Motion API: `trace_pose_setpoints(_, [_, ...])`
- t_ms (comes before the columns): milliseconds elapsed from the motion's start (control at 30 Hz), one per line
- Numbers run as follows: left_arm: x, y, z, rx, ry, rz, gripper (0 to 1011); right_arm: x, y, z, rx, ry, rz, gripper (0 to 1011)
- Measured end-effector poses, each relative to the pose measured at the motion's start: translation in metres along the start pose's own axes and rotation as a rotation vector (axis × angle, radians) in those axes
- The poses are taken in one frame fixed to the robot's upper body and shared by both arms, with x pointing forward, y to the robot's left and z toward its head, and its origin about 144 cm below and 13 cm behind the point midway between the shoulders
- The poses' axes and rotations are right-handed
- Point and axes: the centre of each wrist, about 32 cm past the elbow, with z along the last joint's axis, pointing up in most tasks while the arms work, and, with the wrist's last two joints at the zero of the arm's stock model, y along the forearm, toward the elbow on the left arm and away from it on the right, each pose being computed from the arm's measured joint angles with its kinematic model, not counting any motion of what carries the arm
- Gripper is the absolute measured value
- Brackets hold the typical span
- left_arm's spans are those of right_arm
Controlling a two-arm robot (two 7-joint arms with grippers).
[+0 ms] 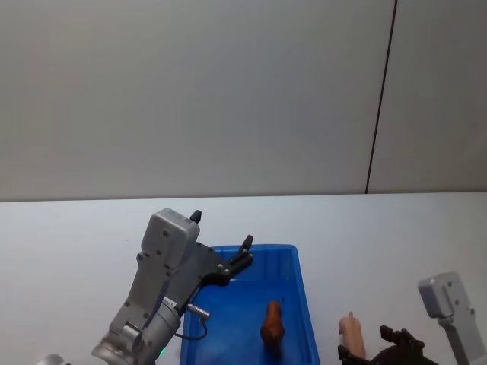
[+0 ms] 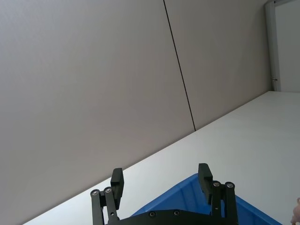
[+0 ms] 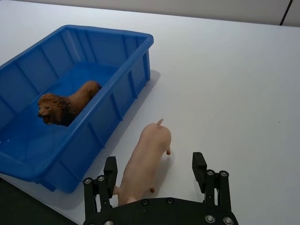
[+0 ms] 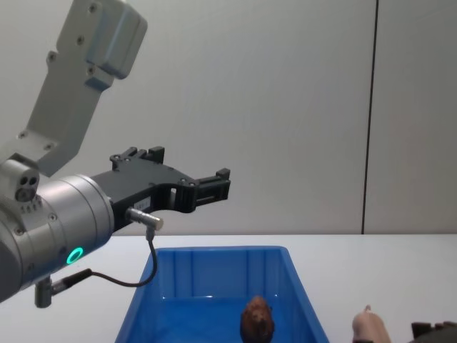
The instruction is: Pick up the two dolls from the table and place them into the box.
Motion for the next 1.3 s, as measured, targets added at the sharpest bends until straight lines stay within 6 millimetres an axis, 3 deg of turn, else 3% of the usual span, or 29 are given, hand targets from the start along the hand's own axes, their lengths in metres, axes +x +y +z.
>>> trace_pose_setpoints(267, [0.0,0.0,0.0,0.0,0.0,0.0,1003,0.0,0.008,-0.004,-0.015,0.026,0.017,842])
trace_pose_setpoints(433, [0.0,0.0,0.0,0.0,0.0,0.0,1003,0.0,0.012,-0.004,-0.019,0.036,0.017,704])
trace_pose_setpoints(567, [0.0,0.0,0.0,0.0,0.0,0.0,1003,0.0,0.014,-0.004,-0.018,0.041,0.011,535])
trace_pose_setpoints(800, [0.0,0.0,0.0,0.0,0.0,0.0,1003,0.001,0.016,-0.002,0.008,0.037,-0.011,362])
trace_pose_setpoints(1300, [0.0,0.0,0.0,0.0,0.0,0.0,1003,0.001,0.015,0.02,0.162,-0.01,-0.046,362])
